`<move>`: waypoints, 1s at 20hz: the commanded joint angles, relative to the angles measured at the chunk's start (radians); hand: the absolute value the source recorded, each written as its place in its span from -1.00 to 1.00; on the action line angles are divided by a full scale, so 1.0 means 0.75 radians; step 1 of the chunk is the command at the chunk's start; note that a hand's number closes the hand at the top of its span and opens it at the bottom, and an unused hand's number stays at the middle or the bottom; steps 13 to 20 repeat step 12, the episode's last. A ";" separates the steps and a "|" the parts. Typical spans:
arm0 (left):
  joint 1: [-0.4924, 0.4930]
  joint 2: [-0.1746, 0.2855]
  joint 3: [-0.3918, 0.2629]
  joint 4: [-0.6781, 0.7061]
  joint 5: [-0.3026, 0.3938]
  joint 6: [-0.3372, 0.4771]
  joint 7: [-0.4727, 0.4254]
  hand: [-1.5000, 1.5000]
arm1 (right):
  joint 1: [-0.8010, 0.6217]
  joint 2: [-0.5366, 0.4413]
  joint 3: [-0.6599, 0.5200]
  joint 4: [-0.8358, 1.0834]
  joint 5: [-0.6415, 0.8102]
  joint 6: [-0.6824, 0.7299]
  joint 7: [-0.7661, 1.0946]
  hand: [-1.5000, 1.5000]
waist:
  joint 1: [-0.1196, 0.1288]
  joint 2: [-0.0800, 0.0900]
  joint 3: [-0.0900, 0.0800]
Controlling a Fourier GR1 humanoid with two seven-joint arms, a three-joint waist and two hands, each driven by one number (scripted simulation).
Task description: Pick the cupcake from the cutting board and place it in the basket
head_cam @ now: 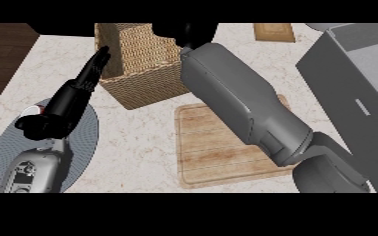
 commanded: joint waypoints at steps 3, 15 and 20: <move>0.047 -0.007 -0.024 0.050 -0.017 -0.024 -0.012 0.00 | 0.031 0.004 -0.043 -0.064 -0.129 -0.133 -0.151 -1.00 | 0.003 0.007 -0.006; 0.078 -0.015 0.004 0.065 -0.027 -0.003 -0.040 0.00 | 0.098 -0.010 -0.335 -0.239 -0.348 -0.079 -0.308 -1.00 | -0.063 -0.008 -0.005; 0.078 -0.015 0.004 0.065 -0.027 -0.003 -0.040 0.00 | 0.098 -0.010 -0.335 -0.239 -0.348 -0.079 -0.308 -1.00 | -0.063 -0.008 -0.005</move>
